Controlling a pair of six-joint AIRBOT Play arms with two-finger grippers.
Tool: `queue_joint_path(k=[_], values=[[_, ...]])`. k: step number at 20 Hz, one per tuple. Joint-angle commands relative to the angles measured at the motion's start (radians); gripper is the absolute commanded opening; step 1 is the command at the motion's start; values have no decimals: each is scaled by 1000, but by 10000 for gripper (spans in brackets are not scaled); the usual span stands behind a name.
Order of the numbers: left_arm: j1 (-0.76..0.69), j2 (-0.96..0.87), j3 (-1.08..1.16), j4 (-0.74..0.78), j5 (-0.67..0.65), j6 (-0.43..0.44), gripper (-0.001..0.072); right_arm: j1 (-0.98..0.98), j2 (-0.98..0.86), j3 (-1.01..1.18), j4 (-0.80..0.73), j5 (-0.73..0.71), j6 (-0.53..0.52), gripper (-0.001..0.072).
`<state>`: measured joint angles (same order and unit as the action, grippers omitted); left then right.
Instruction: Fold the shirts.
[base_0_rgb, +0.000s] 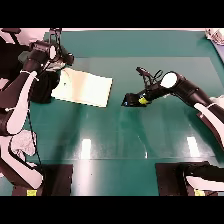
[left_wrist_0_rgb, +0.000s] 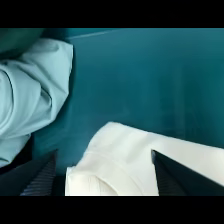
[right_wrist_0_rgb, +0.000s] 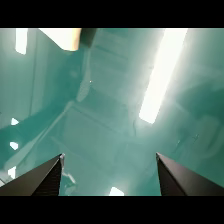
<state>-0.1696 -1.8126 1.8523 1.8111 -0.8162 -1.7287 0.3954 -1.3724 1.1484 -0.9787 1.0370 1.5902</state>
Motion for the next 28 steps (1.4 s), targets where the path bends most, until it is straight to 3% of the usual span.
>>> queue_joint_path(k=[1,5,6,9,15,19,24,25,26,27,28], values=[[5,2,2,14,-33,-14,697,26,-2,0,19,-79,-1,645],[5,30,2,16,-288,-97,696,18,-56,0,124,-239,-17,670],[5,45,2,13,-330,-103,696,3,-94,0,220,-274,-76,705],[5,128,-6,5,-375,-104,695,-19,-221,0,510,-359,-300,705],[5,364,-147,2,-389,-103,694,8,-409,35,890,-409,-649,705],[5,539,-352,-24,-406,-104,694,66,-540,212,908,-408,-655,703],[5,747,-507,-27,-478,-101,694,123,-706,449,906,-411,-480,676],[5,775,-512,-27,-494,-98,694,128,-720,495,900,-378,-476,631],[5,797,-512,-26,-505,-99,694,128,-718,536,865,-344,-480,252],[5,816,-512,-27,-511,-96,694,128,-699,580,787,-308,-486,14],[5,829,-513,-29,-517,-97,694,122,-673,615,690,-283,-433,13]])
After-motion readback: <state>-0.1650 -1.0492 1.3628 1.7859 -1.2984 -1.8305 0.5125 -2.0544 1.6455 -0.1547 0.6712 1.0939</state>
